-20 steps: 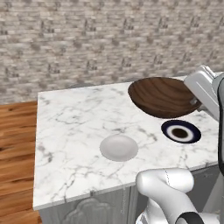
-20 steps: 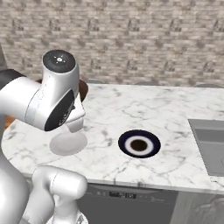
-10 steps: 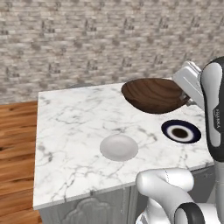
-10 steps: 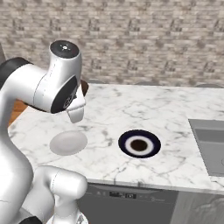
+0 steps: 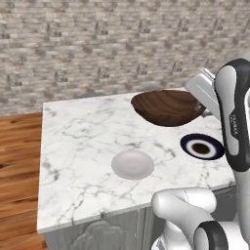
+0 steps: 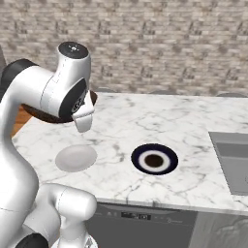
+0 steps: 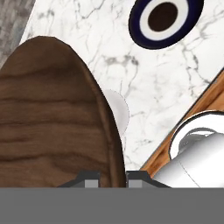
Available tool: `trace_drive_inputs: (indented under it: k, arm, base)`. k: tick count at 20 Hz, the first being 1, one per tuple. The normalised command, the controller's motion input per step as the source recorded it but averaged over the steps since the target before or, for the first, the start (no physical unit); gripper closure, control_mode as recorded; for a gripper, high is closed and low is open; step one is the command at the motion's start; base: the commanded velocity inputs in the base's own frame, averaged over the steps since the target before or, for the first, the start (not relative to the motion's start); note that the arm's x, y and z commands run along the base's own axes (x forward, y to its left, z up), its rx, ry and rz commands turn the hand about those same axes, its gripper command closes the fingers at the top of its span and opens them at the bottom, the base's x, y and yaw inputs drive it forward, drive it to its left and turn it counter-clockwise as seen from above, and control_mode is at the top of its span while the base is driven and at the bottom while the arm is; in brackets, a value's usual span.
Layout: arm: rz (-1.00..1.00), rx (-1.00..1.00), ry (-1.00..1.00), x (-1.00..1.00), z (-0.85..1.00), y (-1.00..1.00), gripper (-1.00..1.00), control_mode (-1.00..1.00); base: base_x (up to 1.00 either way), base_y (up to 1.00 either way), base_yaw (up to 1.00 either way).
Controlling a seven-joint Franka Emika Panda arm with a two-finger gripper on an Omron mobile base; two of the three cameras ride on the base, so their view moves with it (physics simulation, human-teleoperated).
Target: Move the bowls from the cabinet to the plates on the dining table.
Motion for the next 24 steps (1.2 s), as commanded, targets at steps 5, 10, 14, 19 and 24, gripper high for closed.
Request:
trace_drive_inputs:
  k: [5,10,14,19,24]
  arm:
    - [0.0,-0.01,0.0,0.1,-0.25,0.0,1.0,-1.0]
    - [0.0,0.0,0.0,0.05,-0.25,0.0,1.0,-1.0]
    - [0.0,0.0,0.0,0.0,-0.12,0.03,1.0,-1.0]
    - [0.01,0.0,0.0,0.0,-0.18,0.05,1.0,-1.0]
    - [0.01,0.06,0.0,0.0,-0.25,0.14,1.0,-1.0]
  base:
    - [0.0,0.0,0.0]
    - [0.0,0.0,0.0]
    - [0.0,0.0,0.0]
    - [0.0,0.0,0.0]
    - [0.0,0.0,0.0]
